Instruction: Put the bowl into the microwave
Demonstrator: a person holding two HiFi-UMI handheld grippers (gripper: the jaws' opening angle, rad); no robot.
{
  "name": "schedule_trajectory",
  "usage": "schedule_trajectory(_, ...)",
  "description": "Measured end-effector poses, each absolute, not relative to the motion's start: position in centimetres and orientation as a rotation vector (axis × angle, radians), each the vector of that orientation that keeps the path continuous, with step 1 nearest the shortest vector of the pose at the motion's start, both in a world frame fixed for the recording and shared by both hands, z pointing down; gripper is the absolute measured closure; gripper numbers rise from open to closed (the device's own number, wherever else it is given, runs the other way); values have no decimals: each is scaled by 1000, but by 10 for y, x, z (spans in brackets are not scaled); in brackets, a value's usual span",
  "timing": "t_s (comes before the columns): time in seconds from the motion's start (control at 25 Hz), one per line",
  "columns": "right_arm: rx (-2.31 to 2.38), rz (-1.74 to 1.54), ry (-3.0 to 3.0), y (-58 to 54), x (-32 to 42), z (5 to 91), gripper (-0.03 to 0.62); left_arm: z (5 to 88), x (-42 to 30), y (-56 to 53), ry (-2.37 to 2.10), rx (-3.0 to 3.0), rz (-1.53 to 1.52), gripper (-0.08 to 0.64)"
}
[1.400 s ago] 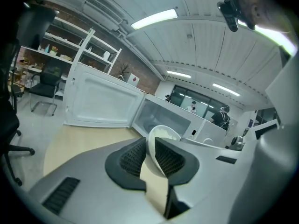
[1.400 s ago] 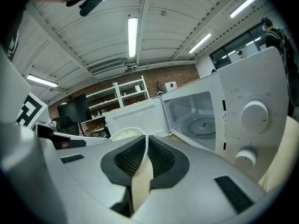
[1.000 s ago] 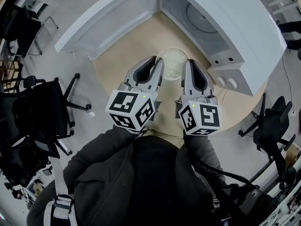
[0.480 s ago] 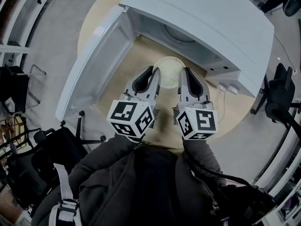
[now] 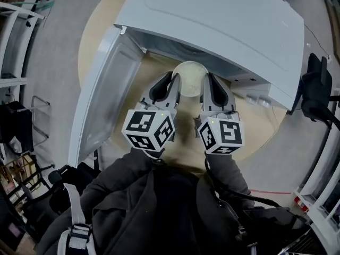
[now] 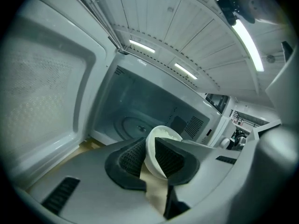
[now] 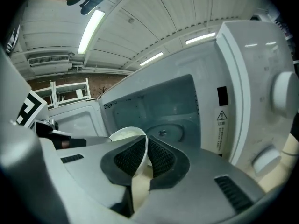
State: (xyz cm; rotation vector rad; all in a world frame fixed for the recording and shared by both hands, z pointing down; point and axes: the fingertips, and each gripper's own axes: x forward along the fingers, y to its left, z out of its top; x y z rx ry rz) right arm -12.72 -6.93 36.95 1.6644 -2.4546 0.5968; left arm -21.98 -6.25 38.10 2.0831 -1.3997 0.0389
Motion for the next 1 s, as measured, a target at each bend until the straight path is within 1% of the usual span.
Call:
schedule_trajectory(0.6, 1780, 629, -2344, -130, -112, 396, 566, 407, -205, -132, -1323, 2097, 89, 489)
schedule_trajectory(1.0, 1810, 638, -2324, -152, -117, 403, 565, 404, -207, -157, -1378, 2155, 115, 489)
